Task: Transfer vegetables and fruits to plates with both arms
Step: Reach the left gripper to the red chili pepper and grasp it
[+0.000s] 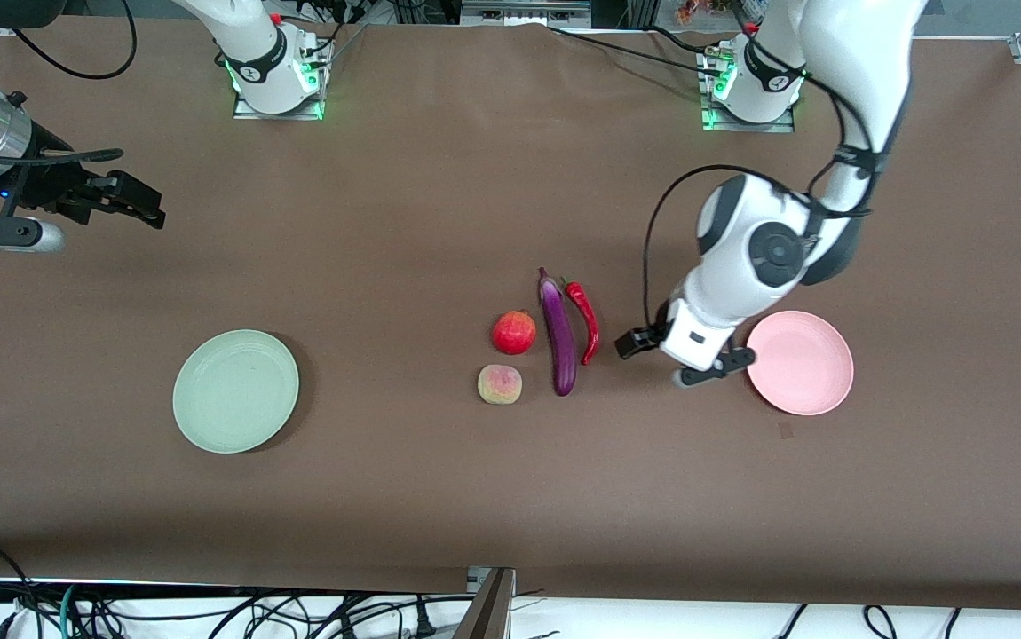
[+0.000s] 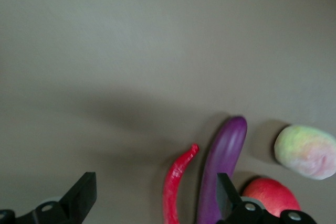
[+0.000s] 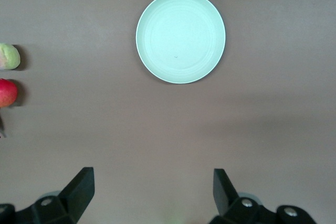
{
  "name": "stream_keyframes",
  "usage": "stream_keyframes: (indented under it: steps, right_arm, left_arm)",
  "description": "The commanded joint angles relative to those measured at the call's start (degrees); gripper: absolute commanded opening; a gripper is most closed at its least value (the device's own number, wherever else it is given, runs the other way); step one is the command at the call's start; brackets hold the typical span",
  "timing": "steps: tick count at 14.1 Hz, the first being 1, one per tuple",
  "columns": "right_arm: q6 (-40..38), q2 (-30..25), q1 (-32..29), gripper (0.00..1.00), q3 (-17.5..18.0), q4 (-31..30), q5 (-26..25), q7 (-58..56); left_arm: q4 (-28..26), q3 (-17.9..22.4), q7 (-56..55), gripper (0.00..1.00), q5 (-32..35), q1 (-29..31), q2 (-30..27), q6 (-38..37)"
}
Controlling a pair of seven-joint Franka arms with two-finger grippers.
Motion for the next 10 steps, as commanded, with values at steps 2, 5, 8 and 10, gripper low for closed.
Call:
stream_keyframes:
  steps: [2, 5, 8, 10]
  right_arm:
    - [-0.09, 0.14, 0.48, 1.00, 0.24, 0.04, -0.69, -0.70]
    - [-0.18, 0.67, 0.57, 1.00, 0.16, -0.05, -0.69, -0.70]
    - [-0.09, 0.76, 0.66, 1.00, 0.24, -0.05, -0.69, -0.52]
    - [0.43, 2.51, 2.76, 1.00, 0.24, 0.12, -0.69, 0.26]
  left_arm:
    - [0.00, 0.76, -1.44, 1.00, -0.85, -4.44, 5.56, 1.27]
    - [0.01, 0.76, -1.52, 0.90, -0.76, -6.03, 7.33, 1.63]
    - [-0.08, 0.76, -3.10, 0.51, -0.76, -7.86, 9.52, 1.19]
    - [0.00, 0.76, -3.37, 0.15, -0.76, -8.31, 9.97, 0.92]
